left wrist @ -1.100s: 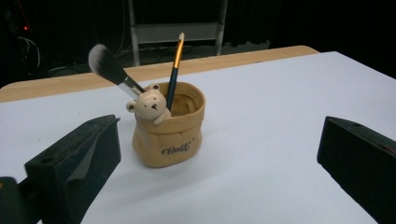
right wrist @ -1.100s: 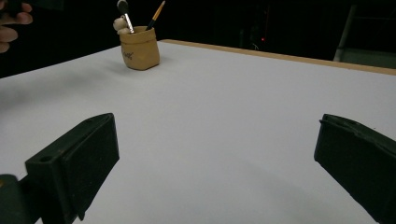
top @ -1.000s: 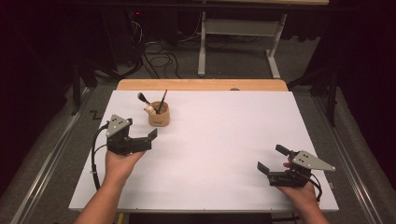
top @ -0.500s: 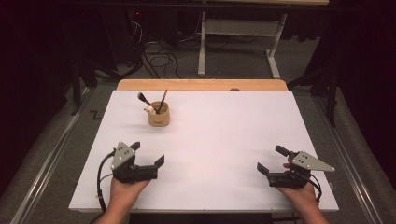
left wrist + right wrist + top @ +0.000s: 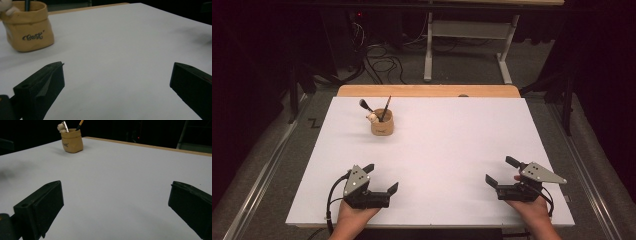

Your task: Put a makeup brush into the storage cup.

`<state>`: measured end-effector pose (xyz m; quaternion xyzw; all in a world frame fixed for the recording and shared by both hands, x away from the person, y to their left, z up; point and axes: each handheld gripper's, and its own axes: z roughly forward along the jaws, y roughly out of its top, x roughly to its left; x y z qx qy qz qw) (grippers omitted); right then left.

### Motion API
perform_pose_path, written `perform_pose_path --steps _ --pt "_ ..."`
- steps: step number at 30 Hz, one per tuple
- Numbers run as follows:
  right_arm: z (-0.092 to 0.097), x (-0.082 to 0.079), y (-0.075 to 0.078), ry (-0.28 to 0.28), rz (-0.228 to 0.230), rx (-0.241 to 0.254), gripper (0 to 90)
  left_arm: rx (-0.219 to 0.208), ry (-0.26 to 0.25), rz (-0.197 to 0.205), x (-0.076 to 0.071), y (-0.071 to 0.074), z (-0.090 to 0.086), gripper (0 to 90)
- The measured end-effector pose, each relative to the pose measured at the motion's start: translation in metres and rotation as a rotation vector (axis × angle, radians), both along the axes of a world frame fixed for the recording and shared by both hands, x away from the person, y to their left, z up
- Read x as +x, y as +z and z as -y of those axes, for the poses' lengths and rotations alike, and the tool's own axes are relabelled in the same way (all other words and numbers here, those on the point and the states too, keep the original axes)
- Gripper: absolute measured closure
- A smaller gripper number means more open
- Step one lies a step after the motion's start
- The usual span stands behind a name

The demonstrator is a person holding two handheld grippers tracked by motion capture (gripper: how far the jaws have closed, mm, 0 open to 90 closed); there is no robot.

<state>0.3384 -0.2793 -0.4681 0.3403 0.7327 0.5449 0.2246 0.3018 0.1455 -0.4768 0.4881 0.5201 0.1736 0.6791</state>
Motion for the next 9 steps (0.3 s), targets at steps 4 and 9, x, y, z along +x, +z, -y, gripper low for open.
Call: perform_pose_path --steps 4,9 --pt "0.0020 -0.0014 0.0009 0.003 0.003 0.002 0.4 -0.008 0.020 0.010 0.0014 0.0025 -0.0024 0.5" --pt "0.0045 -0.0008 0.0021 0.005 0.008 0.011 0.4 -0.017 0.027 0.017 0.0007 0.0044 -0.0042 0.6"
